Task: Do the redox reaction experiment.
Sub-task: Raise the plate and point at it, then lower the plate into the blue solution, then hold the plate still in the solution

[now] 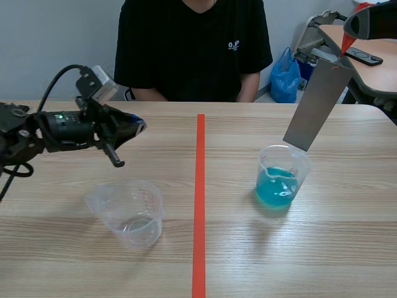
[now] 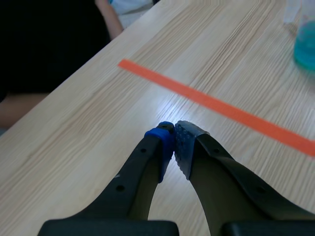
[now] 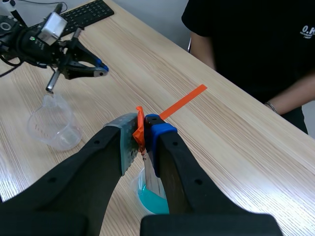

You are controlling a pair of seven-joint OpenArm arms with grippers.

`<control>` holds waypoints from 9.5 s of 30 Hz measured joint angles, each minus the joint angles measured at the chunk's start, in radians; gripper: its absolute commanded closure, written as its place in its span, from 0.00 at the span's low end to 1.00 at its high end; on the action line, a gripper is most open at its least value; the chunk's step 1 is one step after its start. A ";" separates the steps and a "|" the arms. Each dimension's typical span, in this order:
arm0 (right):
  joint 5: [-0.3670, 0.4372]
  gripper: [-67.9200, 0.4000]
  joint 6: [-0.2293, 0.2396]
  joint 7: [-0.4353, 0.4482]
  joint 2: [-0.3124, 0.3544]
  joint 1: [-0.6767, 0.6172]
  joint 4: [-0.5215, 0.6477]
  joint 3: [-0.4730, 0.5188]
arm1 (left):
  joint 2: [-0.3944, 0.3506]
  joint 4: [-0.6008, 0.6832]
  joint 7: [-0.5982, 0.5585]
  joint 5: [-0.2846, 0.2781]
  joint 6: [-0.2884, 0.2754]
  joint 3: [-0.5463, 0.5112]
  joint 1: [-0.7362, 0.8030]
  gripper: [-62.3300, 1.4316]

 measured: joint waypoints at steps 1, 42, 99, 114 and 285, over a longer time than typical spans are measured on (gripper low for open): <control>0.000 0.97 0.000 0.000 0.000 0.000 0.000 0.000 | 0.019 -0.014 0.002 0.000 0.000 0.020 -0.019 0.92; 0.000 0.97 0.000 -0.011 0.000 0.000 0.000 0.000 | 0.395 -0.177 0.202 -0.056 0.000 0.290 -0.231 0.92; 0.000 0.97 0.000 -0.011 0.000 0.000 0.000 0.000 | 0.345 -0.177 0.066 -0.098 0.000 0.290 -0.212 0.92; 0.000 0.97 0.000 -0.011 0.000 0.000 0.000 0.000 | 0.345 -0.177 0.066 -0.098 0.000 0.290 -0.212 0.92; -0.479 0.97 0.000 0.083 -0.318 0.003 -0.190 -0.106 | 0.134 0.689 -0.346 0.271 0.081 -0.706 1.281 0.92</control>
